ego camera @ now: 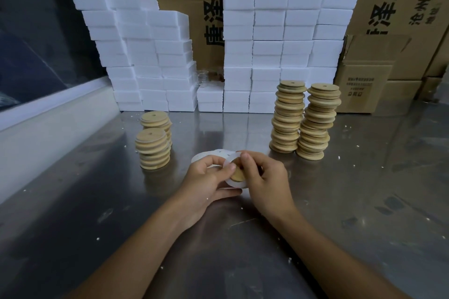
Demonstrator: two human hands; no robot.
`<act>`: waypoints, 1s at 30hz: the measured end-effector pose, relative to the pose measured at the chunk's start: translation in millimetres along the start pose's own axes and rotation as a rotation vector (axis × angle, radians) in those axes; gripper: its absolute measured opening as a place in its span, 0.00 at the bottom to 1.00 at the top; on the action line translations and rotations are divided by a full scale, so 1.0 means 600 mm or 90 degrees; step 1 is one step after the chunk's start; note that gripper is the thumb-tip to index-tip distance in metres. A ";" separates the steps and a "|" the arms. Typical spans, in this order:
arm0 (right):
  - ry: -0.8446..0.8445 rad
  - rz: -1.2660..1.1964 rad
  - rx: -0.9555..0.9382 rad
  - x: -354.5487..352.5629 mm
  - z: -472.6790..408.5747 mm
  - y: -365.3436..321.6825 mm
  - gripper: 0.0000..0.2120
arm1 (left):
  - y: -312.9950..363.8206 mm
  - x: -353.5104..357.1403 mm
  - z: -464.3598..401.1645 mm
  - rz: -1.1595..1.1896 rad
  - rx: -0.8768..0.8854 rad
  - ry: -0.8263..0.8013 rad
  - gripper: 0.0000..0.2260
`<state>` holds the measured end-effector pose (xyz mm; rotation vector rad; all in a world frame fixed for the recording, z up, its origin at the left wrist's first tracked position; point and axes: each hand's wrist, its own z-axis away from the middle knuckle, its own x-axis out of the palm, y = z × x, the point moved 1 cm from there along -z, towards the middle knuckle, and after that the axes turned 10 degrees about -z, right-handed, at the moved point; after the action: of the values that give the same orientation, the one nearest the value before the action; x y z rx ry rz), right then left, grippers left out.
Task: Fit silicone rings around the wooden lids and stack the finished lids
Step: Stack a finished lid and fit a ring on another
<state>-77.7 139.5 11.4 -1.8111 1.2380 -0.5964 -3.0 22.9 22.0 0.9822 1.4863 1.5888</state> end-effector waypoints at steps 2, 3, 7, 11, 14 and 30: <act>0.016 -0.005 -0.007 -0.002 0.002 0.001 0.09 | -0.002 0.001 0.001 0.007 0.007 0.000 0.09; 0.022 -0.008 -0.006 -0.002 0.002 0.001 0.09 | -0.002 0.000 0.001 0.011 0.013 0.006 0.11; 0.034 -0.023 -0.026 -0.001 0.004 -0.001 0.07 | -0.003 -0.008 -0.001 0.009 0.033 0.027 0.12; 0.043 -0.037 -0.012 -0.006 0.000 0.004 0.05 | -0.003 -0.010 -0.003 -0.027 0.072 0.070 0.09; 0.046 -0.068 -0.001 -0.008 -0.003 0.008 0.04 | -0.003 -0.011 -0.004 -0.090 0.142 0.106 0.09; -0.047 -0.009 0.028 -0.018 -0.006 0.013 0.03 | -0.008 -0.030 -0.012 -0.205 0.220 0.146 0.07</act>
<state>-88.4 146.9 7.4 -1.7904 1.1548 -0.5556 -1.7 4.0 16.1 0.7097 2.0127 1.2690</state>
